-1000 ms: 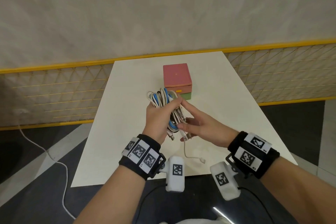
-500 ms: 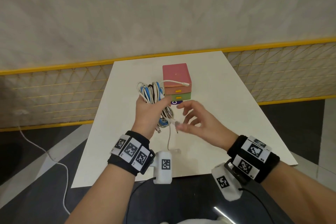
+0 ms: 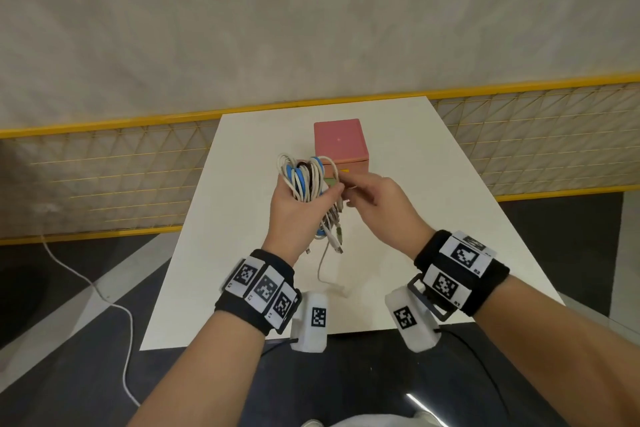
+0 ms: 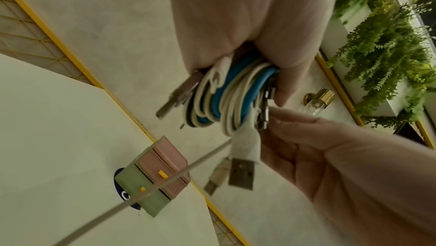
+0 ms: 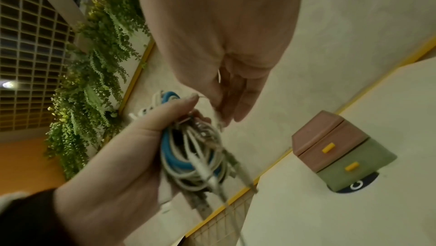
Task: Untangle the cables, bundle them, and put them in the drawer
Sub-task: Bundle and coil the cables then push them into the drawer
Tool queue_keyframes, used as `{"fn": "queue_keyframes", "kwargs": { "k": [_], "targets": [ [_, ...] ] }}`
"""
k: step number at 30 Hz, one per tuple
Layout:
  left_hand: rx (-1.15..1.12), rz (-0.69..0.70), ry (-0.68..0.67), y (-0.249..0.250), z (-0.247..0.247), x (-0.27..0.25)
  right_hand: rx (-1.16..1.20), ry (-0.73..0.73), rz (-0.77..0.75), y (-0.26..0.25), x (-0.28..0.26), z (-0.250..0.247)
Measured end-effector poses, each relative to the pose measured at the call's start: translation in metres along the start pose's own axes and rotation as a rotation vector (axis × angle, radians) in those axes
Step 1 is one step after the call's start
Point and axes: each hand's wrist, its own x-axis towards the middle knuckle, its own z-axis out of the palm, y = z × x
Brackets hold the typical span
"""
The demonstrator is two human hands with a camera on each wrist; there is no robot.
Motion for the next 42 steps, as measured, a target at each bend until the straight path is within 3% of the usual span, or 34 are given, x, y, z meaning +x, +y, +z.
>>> {"fn": "queue_keyframes", "kwargs": {
  "k": [6,9,12,14,16,21,23,29,33,38,42],
  "targets": [
    [-0.102,-0.078,0.035,-0.007,-0.006,0.0,0.121,-0.095,0.148,-0.009,-0.001,0.0],
    [-0.073,-0.084,-0.007,-0.005,-0.008,-0.002,0.353,-0.17,0.224,-0.009,-0.005,-0.018],
    [-0.022,-0.072,-0.024,0.0,-0.003,-0.003,0.592,-0.111,0.294,-0.01,-0.012,-0.025],
    [-0.031,-0.083,0.035,0.002,0.0,-0.002,0.613,-0.021,0.318,-0.007,-0.015,-0.024],
    [-0.077,-0.107,0.126,0.005,0.002,0.0,0.579,-0.022,0.368,-0.003,-0.017,-0.021],
    [-0.255,-0.146,0.199,0.02,0.006,0.002,0.38,-0.6,0.516,0.011,-0.035,0.009],
    [-0.283,-0.134,0.181,0.023,0.003,0.004,0.382,-0.682,0.532,0.018,-0.043,0.019],
    [0.02,-0.082,0.064,0.014,-0.03,0.011,0.276,-0.45,0.541,0.038,-0.038,-0.013],
    [0.267,-0.066,-0.089,-0.001,-0.034,0.006,0.028,-0.4,0.376,0.024,-0.018,-0.03],
    [0.217,-0.127,-0.207,-0.012,-0.016,-0.007,-0.49,-0.45,0.053,-0.004,0.004,-0.029],
    [0.198,-0.174,-0.205,-0.016,-0.014,-0.009,-0.435,-0.269,0.083,-0.005,0.0,-0.028]
  ]
}}
